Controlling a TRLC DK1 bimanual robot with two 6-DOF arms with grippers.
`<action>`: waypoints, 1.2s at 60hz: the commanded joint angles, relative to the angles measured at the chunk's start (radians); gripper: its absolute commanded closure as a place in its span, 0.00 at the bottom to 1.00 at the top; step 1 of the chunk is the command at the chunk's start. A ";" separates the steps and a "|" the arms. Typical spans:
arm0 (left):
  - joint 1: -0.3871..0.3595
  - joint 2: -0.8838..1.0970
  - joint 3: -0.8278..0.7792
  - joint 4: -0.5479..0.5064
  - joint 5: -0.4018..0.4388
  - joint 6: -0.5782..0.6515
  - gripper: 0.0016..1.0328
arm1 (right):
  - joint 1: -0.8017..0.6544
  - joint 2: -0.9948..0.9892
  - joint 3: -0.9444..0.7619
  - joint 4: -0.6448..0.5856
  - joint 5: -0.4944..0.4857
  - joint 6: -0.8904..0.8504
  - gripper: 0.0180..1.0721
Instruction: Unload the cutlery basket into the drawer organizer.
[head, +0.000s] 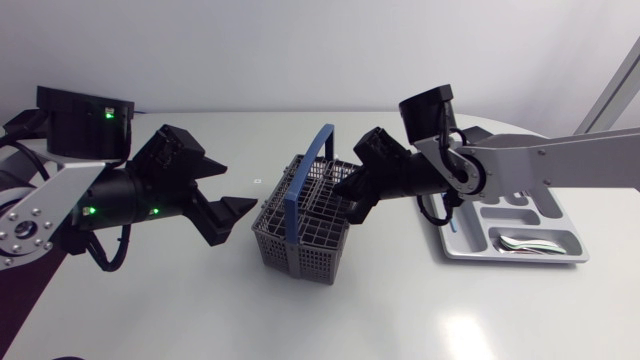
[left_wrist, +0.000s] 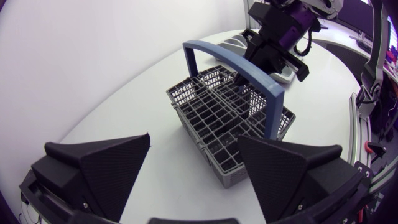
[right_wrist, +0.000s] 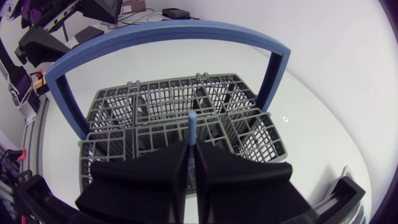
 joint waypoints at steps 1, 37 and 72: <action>-0.007 -0.013 -0.021 -0.010 0.002 0.000 0.06 | -0.003 -0.035 0.020 -0.033 0.007 0.008 0.95; -0.039 -0.048 -0.025 -0.033 -0.011 -0.001 0.06 | -0.023 -0.304 0.192 -0.355 0.013 0.041 0.95; -0.074 -0.090 -0.047 -0.063 -0.045 0.012 0.06 | -0.546 -0.094 0.428 -0.798 0.027 -0.031 0.95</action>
